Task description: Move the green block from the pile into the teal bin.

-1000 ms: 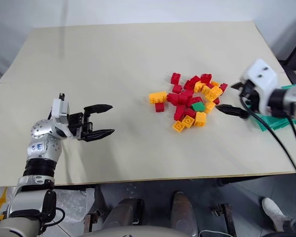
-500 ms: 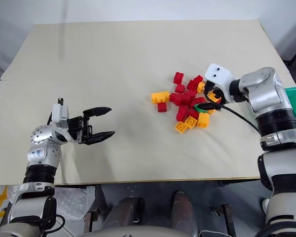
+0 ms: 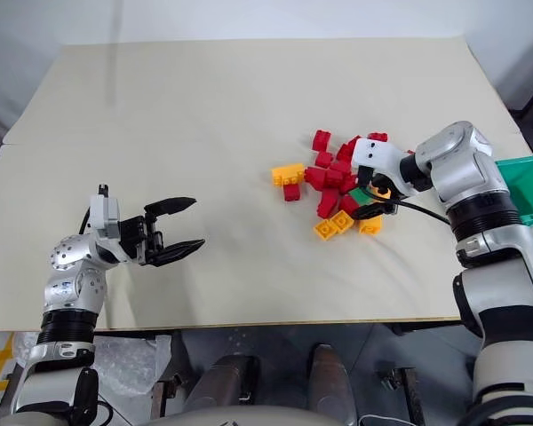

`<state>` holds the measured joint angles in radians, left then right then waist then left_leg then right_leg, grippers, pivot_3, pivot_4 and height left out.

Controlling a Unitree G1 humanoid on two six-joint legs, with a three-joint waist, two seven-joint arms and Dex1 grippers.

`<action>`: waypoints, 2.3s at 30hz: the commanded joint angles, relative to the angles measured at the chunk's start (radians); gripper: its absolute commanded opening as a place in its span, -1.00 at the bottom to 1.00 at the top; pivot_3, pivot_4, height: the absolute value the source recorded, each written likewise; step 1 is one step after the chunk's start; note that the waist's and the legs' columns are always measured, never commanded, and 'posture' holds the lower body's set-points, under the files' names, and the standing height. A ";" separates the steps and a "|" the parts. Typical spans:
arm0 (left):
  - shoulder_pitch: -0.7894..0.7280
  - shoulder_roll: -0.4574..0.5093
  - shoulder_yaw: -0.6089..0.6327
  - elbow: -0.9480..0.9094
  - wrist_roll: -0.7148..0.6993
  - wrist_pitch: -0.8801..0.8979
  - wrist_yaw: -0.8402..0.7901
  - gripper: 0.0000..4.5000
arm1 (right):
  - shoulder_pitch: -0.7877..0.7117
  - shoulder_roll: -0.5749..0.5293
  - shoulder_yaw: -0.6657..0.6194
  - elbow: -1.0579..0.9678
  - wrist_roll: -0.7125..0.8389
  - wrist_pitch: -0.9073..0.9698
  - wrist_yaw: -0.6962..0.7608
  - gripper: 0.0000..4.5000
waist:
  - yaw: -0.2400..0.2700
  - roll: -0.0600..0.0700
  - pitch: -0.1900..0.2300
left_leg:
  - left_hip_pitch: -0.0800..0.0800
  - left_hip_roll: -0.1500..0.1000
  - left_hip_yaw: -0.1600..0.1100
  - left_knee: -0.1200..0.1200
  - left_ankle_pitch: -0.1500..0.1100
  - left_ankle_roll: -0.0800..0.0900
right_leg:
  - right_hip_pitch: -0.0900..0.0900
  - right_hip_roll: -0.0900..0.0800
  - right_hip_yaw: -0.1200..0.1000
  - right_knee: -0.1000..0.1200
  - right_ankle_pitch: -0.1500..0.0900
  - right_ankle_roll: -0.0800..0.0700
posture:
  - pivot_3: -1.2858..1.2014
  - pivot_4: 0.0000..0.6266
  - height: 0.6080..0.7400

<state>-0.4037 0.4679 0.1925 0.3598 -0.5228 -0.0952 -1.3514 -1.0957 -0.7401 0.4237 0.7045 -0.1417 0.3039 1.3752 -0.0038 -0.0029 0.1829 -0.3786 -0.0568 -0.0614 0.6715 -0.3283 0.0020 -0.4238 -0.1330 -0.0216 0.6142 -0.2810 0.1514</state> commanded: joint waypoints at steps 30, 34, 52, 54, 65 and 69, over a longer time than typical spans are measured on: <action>-0.266 -0.232 -0.282 0.024 0.215 0.036 0.216 1.00 | 0.182 -0.391 -0.388 -0.283 0.010 0.081 -0.261 0.03 | 0.020 0.000 0.000 | -0.010 -0.003 0.001 0.010 -0.001 0.000 | -0.007 0.000 0.001 0.006 0.000 0.001 | 0.03 -0.52 1.00; -0.355 -0.282 -0.300 0.101 0.247 0.017 0.247 1.00 | 0.226 -0.519 -0.386 -0.265 -0.017 0.067 -0.244 0.03 | 0.028 0.000 0.000 | -0.011 -0.003 0.009 0.010 -0.001 0.001 | -0.008 0.001 0.001 0.005 0.001 0.001 | 0.03 -0.52 1.00; -0.354 -0.240 -0.217 0.113 0.231 0.076 0.355 1.00 | 0.210 -0.473 -0.281 -0.175 -0.128 0.117 -0.254 0.98 | 0.005 0.001 0.000 | -0.009 -0.001 0.013 0.010 -0.001 0.001 | -0.009 0.001 0.005 0.006 0.001 0.002 | 0.03 -0.52 1.00; -0.326 -0.221 -0.196 0.065 0.204 0.154 0.375 1.00 | 0.234 -0.462 -0.308 -0.227 -0.084 0.155 -0.229 0.98 | 0.005 0.001 0.000 | -0.009 -0.001 0.012 0.010 -0.001 0.001 | -0.010 0.001 0.005 0.006 0.001 0.002 | 0.03 -0.52 1.00; -0.118 -0.027 -0.055 -0.200 0.076 0.424 0.410 1.00 | 0.554 -0.311 -0.527 -0.568 0.295 0.114 -0.088 0.98 | 0.009 0.001 0.000 | -0.009 0.000 0.004 0.011 -0.001 0.001 | -0.008 0.000 0.005 0.007 0.001 0.002 | 0.03 -0.52 1.00; -0.008 0.074 -0.008 -0.246 0.051 0.420 0.341 1.00 | 0.663 -0.202 -0.628 -0.520 0.406 -0.078 -0.082 0.98 | 0.005 0.001 0.000 | -0.008 0.000 0.003 0.011 -0.002 0.001 | -0.006 0.000 0.004 0.007 0.001 0.002 | 0.03 -0.52 1.00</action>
<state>-0.4401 0.5165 0.1511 0.1611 -0.4401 0.3356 -0.9710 -0.4466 -0.9493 -0.1374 0.1713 0.2071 0.2972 1.2826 0.0009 -0.0022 0.1829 -0.3859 -0.0560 -0.0584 0.6826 -0.3298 0.0032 -0.4298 -0.1329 -0.0176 0.6208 -0.2798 0.1535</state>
